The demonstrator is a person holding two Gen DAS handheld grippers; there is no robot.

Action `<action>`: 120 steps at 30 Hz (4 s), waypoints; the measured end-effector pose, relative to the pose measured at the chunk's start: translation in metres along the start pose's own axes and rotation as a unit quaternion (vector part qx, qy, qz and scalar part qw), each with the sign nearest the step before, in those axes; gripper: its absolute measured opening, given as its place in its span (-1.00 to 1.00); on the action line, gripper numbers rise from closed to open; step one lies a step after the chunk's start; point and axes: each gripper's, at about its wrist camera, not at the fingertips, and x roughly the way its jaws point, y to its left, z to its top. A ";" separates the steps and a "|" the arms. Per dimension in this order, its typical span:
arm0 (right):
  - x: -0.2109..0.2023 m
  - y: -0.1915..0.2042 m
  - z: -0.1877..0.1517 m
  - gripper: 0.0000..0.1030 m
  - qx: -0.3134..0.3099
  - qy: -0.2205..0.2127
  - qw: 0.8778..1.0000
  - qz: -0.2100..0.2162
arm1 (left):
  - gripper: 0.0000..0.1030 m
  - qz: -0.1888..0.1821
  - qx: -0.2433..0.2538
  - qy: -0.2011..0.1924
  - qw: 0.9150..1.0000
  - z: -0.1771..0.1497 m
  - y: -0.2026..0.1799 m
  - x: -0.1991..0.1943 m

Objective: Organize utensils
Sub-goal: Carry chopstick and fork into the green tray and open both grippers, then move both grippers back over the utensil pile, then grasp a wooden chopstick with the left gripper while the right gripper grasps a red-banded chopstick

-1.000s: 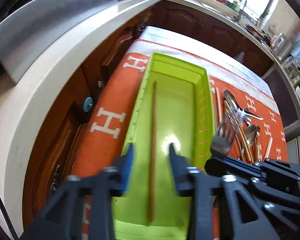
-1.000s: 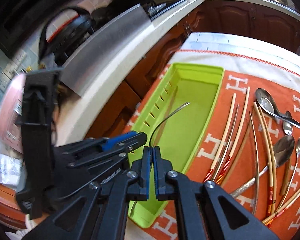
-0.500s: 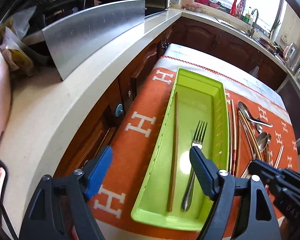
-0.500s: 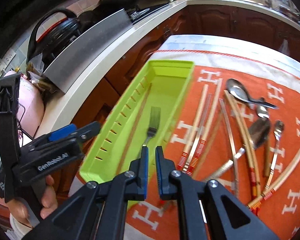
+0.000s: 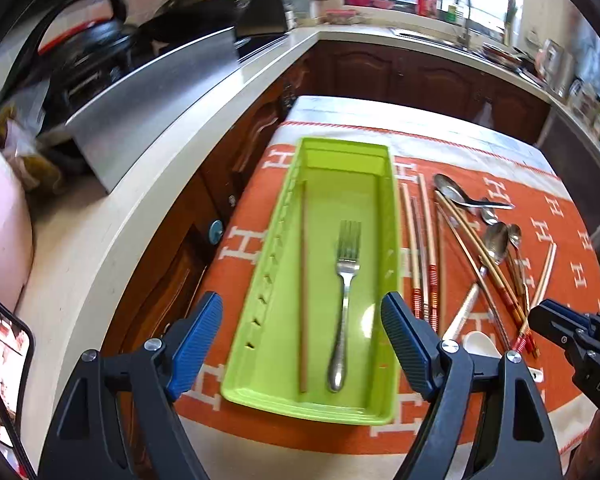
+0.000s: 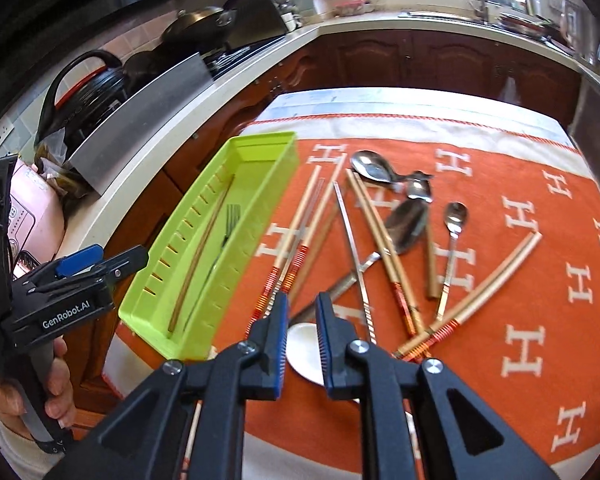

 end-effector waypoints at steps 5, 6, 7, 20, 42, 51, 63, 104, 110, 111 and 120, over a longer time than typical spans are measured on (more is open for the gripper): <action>-0.012 -0.017 -0.008 -0.56 0.014 -0.012 1.000 -0.002 | 0.64 -0.014 0.029 -0.004 0.999 -0.002 -0.028 -0.005; -0.014 -0.021 -0.009 -0.56 0.015 -0.016 1.000 -0.004 | 0.64 -0.016 0.032 -0.004 0.999 -0.003 -0.031 -0.005; -0.016 -0.023 -0.010 -0.56 0.017 -0.018 1.000 -0.004 | 0.64 -0.019 0.038 -0.005 0.999 -0.004 -0.037 -0.005; -0.027 -0.061 -0.019 -0.56 0.057 -0.034 0.998 0.002 | 0.64 -0.067 0.074 0.034 0.994 -0.013 -0.090 0.007; -0.003 -0.115 -0.027 -0.56 0.114 -0.005 0.993 0.007 | 0.64 -0.077 0.115 0.077 0.987 -0.014 -0.136 0.047; 0.020 -0.148 -0.023 -0.56 0.176 0.013 0.984 0.008 | 0.64 -0.096 0.110 0.084 0.986 -0.004 -0.144 0.058; 0.042 -0.153 -0.008 -0.56 0.189 0.021 0.982 -0.002 | 0.63 -0.095 0.116 0.074 0.986 0.002 -0.153 0.057; 0.000 -0.196 -0.032 -0.89 0.239 0.002 0.971 -0.027 | -0.36 -0.204 0.174 0.156 0.951 0.001 -0.281 0.083; -0.002 -0.205 -0.038 -0.89 0.248 0.003 0.968 -0.022 | -0.48 -0.168 0.202 0.140 0.955 -0.011 -0.300 0.084; -0.001 -0.205 -0.039 -0.89 0.249 0.003 0.968 -0.021 | -0.48 -0.164 0.202 0.135 0.956 -0.013 -0.300 0.084; -0.007 -0.204 -0.043 -0.89 0.248 0.003 0.968 -0.023 | -0.92 -0.174 0.190 0.084 0.963 -0.021 -0.288 0.080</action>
